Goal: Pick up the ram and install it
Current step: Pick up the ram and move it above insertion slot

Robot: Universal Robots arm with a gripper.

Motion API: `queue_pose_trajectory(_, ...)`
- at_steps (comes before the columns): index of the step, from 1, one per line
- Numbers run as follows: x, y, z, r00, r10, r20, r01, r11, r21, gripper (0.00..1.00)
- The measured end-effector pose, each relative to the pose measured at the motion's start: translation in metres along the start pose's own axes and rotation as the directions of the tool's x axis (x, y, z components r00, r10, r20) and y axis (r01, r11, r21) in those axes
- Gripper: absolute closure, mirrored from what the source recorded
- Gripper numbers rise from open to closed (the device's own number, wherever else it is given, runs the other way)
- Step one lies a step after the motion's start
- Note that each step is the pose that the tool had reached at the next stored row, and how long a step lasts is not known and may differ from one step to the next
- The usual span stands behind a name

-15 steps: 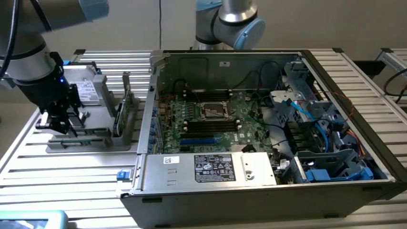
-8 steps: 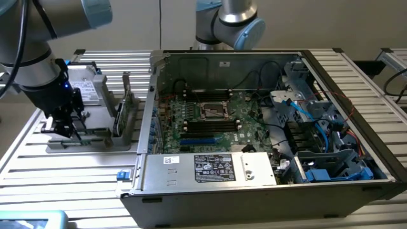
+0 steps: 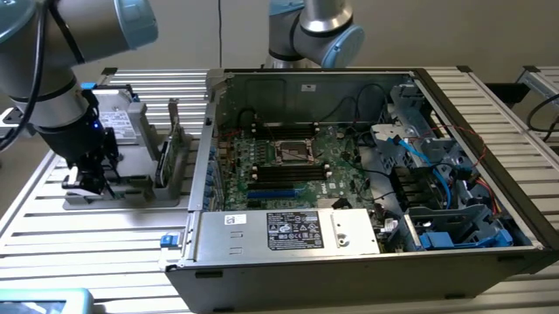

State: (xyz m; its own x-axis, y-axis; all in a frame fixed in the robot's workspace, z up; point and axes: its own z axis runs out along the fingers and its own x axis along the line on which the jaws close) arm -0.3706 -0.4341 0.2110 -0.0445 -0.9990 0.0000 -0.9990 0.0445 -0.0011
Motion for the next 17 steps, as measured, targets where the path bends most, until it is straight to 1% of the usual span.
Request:
queue_pose_trajectory(5, 0.000, 0.0000, 0.0075, 1.0000, 0.000, 0.0000, 0.000, 1.0000, 0.0000, 0.58)
queue_pose_trajectory(14, 0.000, 0.0001, 0.0144, 1.0000, 0.000, -0.0001, 0.000, 1.0000, -0.0002, 0.58)
queue_pose_trajectory(15, 0.000, 0.0001, 0.0146, 1.0000, 0.000, -0.0002, 0.000, 1.0000, -0.0003, 0.60)
queue_pose_trajectory(16, 0.000, 0.0000, 0.0147, 1.0000, 0.000, -0.0001, 0.000, 1.0000, -0.0002, 0.60)
queue_pose_trajectory(17, 0.000, 0.0000, 0.0147, 1.0000, 0.000, -0.0001, 0.000, 1.0000, -0.0002, 0.66)
